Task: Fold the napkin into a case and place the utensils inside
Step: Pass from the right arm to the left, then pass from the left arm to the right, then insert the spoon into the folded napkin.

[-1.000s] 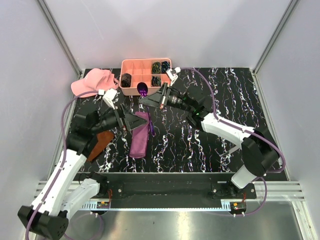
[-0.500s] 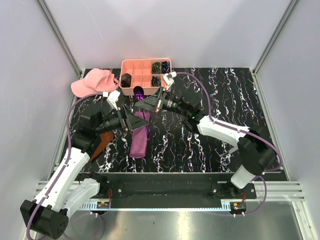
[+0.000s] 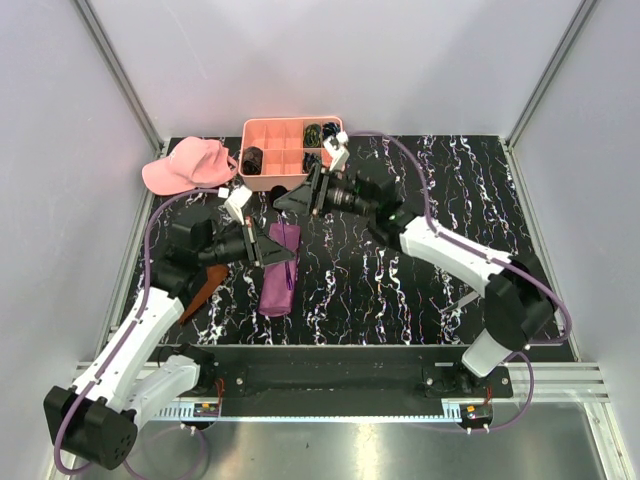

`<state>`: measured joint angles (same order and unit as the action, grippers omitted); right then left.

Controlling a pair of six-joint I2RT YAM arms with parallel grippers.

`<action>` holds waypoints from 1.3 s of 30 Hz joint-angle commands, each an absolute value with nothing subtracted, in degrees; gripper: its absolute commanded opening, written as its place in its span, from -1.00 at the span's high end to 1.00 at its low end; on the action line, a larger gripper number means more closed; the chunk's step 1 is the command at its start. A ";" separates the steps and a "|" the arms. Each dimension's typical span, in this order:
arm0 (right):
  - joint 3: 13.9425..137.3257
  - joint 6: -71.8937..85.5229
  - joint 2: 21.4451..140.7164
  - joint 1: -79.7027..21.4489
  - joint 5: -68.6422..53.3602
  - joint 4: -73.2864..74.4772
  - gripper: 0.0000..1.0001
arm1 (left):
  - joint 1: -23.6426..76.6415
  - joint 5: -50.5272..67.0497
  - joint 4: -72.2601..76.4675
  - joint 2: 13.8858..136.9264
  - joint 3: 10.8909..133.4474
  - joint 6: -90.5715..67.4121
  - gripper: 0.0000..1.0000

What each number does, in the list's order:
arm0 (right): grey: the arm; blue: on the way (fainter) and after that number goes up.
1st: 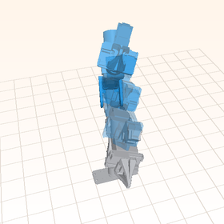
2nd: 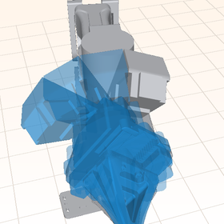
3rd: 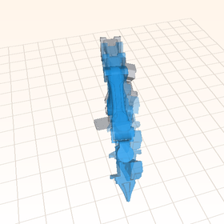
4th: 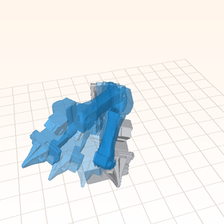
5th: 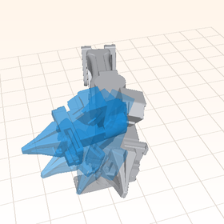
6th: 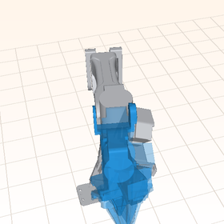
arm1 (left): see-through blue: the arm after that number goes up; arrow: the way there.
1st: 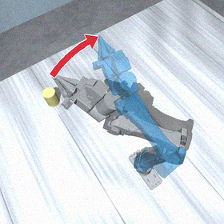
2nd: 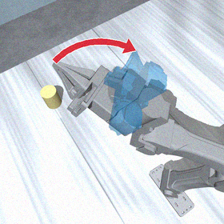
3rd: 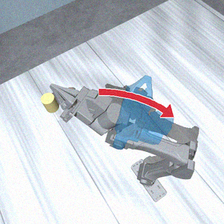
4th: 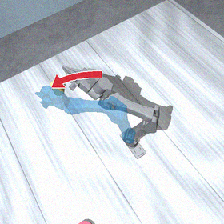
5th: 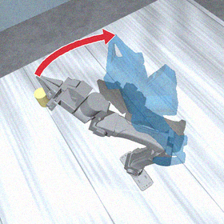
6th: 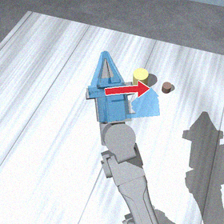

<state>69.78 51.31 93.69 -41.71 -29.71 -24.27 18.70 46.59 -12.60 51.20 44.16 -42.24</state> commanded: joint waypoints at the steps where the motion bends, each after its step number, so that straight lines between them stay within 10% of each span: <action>1: 80.41 31.41 88.94 -40.34 -31.82 -2.13 -0.07 | 18.63 50.27 -15.12 51.06 47.29 -37.88 1.00; 19: 87.28 26.28 92.90 -39.20 -38.15 4.75 0.41 | 18.02 53.70 -14.77 51.15 46.58 -37.53 1.00; 23: 88.68 26.37 94.74 -39.20 -37.71 4.57 1.00 | 17.84 54.14 -14.76 51.59 46.76 -37.27 1.00; 31: 87.02 28.03 98.25 -36.22 -25.14 0.63 1.00 | 13.36 17.70 -30.69 42.65 46.60 -35.58 -0.07; 35: 87.71 26.29 103.69 -34.98 -23.91 -3.34 1.00 | 13.36 9.52 -29.35 38.50 39.66 -39.37 0.14; 39: 91.21 24.44 110.02 -34.28 -24.35 -5.62 1.00 | 13.36 9.22 -26.55 39.02 33.59 -40.69 0.82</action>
<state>86.48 26.83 104.81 -34.50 -26.04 -0.62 13.34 16.58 -28.12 37.52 39.55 -38.63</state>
